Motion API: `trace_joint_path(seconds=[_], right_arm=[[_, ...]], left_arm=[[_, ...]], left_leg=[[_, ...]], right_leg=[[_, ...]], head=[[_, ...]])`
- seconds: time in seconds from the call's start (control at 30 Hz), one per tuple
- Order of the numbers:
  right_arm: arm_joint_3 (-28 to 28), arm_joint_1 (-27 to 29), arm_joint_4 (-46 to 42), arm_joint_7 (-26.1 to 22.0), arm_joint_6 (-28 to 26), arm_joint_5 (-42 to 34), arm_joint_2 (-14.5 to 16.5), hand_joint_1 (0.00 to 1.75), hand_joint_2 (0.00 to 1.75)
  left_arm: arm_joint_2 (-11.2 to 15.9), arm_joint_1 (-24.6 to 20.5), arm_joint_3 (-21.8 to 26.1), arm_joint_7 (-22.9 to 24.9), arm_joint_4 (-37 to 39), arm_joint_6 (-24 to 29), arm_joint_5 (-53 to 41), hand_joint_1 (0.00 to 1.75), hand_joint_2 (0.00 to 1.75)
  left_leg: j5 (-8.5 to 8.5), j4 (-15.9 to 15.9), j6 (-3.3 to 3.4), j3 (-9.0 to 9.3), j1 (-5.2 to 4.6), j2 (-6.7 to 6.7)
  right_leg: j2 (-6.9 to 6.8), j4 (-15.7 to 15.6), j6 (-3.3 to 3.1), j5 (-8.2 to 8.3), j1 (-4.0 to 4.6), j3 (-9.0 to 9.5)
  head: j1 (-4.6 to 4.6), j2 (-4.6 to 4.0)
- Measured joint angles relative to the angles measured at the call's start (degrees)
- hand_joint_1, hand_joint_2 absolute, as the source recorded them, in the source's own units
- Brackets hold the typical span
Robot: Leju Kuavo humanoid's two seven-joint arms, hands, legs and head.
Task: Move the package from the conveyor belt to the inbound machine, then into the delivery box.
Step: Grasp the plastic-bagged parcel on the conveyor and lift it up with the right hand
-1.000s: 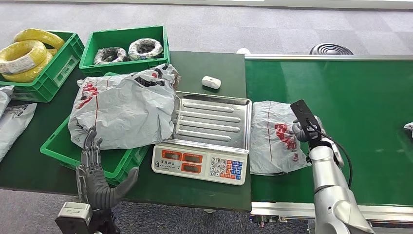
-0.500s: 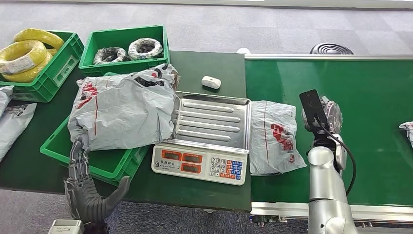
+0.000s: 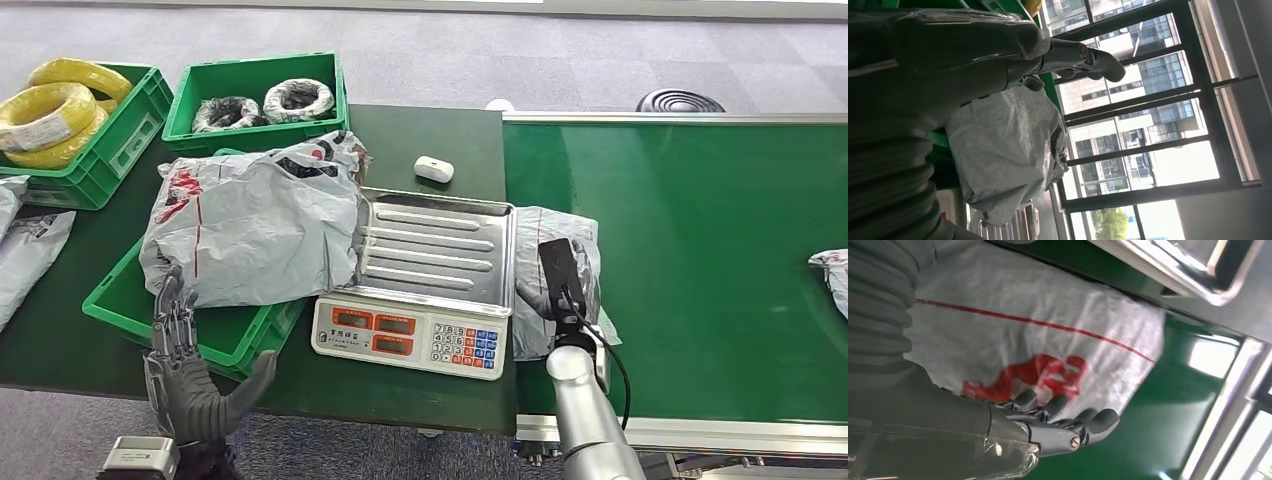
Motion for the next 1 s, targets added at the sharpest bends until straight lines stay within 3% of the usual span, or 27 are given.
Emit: trace_joint_path(seconds=[0.23, 0.57, 0.7, 0.73, 0.83, 0.87, 1.0], right_arm=[[0.1, -0.06, 8.97, 3.0, -1.57, 0.76, -0.01, 0.0, 1.75], [-0.09, -1.79, 13.44, 5.83, -2.41, 3.48, -0.47, 0.0, 1.75], [-0.73, -2.57, 14.75, 9.08, -3.03, 5.35, -0.72, 0.0, 1.75], [-0.93, -2.78, 15.13, 10.04, -2.97, 5.68, -0.8, 0.13, 1.75], [-1.53, -3.37, 16.34, 11.38, -2.67, 6.08, -1.05, 1.44, 1.75], [-1.7, -3.5, 16.7, 11.42, -2.63, 6.14, -1.09, 1.75, 1.75], [-2.2, -4.02, 17.88, 11.42, -2.51, 6.66, -1.18, 1.75, 1.75]], left_arm=[[-0.02, -0.52, -0.3, 0.36, 0.01, -0.96, -0.02, 0.0, 1.75], [-0.17, -1.9, -0.23, 1.02, 0.42, -2.3, -0.07, 0.0, 1.75], [-0.22, -2.27, -0.14, 1.16, 0.82, -2.84, -0.14, 0.0, 1.75], [-0.22, -2.35, -0.11, 1.17, 0.91, -2.97, -0.14, 0.0, 1.75], [-0.23, -2.93, -0.03, 1.27, 1.16, -3.22, -0.11, 0.0, 1.75], [-0.24, -3.13, 0.0, 1.32, 1.26, -3.26, -0.1, 0.0, 1.75], [-0.25, -3.94, 0.06, 1.55, 1.7, -3.35, -0.03, 0.0, 1.75]], left_leg=[[-0.01, 0.0, 0.01, -0.03, -0.02, 0.01], [-0.03, 0.0, -0.01, 0.31, -0.01, 0.06], [-0.04, 0.0, 0.0, 0.59, -0.01, 0.06], [-0.04, 0.0, 0.0, 0.65, -0.02, 0.06], [-0.04, 0.0, 0.01, 0.8, -0.02, 0.03], [-0.03, 0.0, 0.02, 0.86, -0.03, 0.02], [-0.04, 0.0, 0.03, 1.18, -0.03, -0.01]], right_leg=[[0.0, -0.02, 0.0, 0.0, -0.03, -0.03], [0.02, -0.04, -0.02, -0.02, 0.0, 0.15], [0.02, -0.07, -0.02, -0.03, -0.01, 0.4], [0.02, -0.07, -0.02, -0.04, -0.01, 0.45], [0.01, -0.09, -0.01, -0.04, -0.01, 0.62], [0.0, -0.09, -0.01, -0.04, -0.01, 0.7], [-0.02, -0.15, 0.0, -0.06, -0.02, 0.96]], head=[[0.01, 0.0], [0.0, 0.0], [0.01, 0.0], [0.01, 0.0], [0.02, 0.0], [0.02, 0.0], [0.02, -0.01]])
